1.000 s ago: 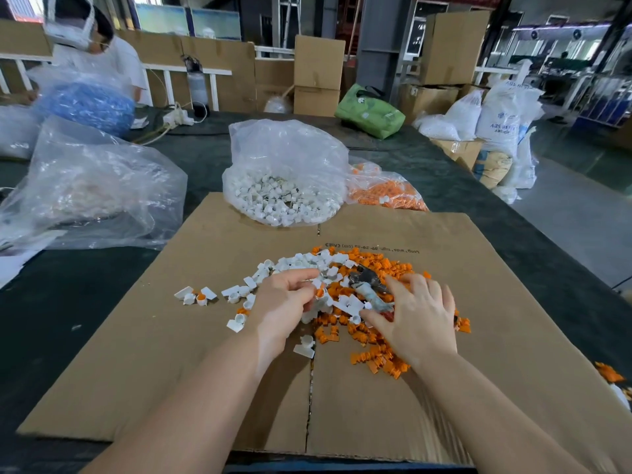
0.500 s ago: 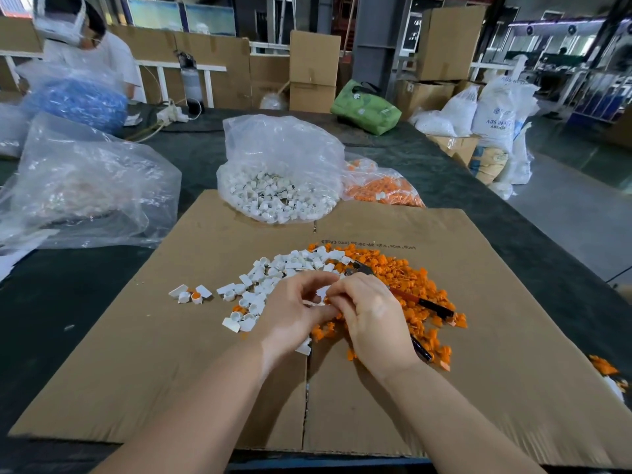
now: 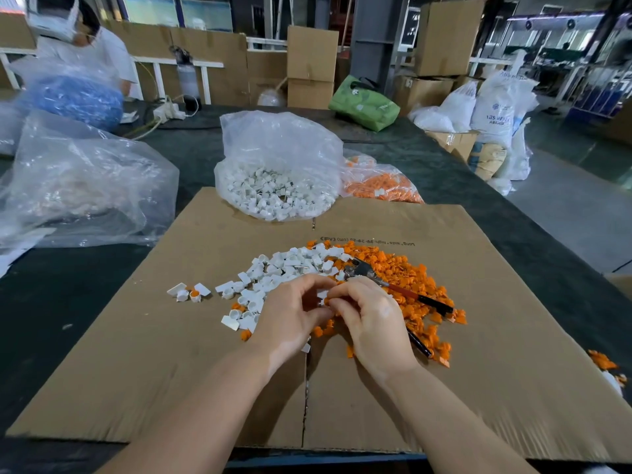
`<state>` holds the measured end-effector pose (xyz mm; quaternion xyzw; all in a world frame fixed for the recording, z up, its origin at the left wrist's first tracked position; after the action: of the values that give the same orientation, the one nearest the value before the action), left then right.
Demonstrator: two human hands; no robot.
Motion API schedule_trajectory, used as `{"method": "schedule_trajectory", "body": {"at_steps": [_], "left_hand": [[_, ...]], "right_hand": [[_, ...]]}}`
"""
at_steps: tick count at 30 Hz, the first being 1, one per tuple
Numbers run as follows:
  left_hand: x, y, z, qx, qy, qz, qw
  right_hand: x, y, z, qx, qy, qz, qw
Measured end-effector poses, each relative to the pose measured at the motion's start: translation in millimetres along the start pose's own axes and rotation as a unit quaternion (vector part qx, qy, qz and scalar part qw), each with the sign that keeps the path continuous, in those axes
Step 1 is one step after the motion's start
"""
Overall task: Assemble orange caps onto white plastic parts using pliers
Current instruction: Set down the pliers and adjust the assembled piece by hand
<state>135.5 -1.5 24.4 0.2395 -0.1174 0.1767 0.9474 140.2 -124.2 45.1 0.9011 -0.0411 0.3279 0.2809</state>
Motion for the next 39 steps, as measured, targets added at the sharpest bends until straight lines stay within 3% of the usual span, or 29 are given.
{"method": "schedule_trajectory", "body": {"at_steps": [11,20,30,35,39], "left_hand": [[-2,4,4,0.048,-0.054,0.021,0.997],[-4,11,-19,-0.08,0.079,0.046,0.993],[-3,12,-20,-0.075,0.077,0.05,0.993],[4,37,-33,-0.059,0.117,0.153,0.98],[11,81,-54,0.046,0.114,0.255,0.959]], "right_hand": [[0,-3,-13,-0.054,0.071,-0.002,0.996],[0,2,1,-0.022,0.002,0.009,1.0],[-1,-1,1,-0.036,0.012,-0.001,0.999],[-3,-2,1,-0.047,0.022,-0.011,0.999],[-4,-3,3,-0.061,0.031,-0.019,0.997]]}}
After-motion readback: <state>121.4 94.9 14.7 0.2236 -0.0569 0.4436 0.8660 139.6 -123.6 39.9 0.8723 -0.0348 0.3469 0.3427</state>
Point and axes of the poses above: each hand's wrist, its own x-axis towards the middle knuckle, its own y-axis out of the back of the hand, z = x × y, the point moved 6 cm from there along x, towards the middle knuckle, and after that the axes turned 14 degrees about z, right-handed, at the moved point
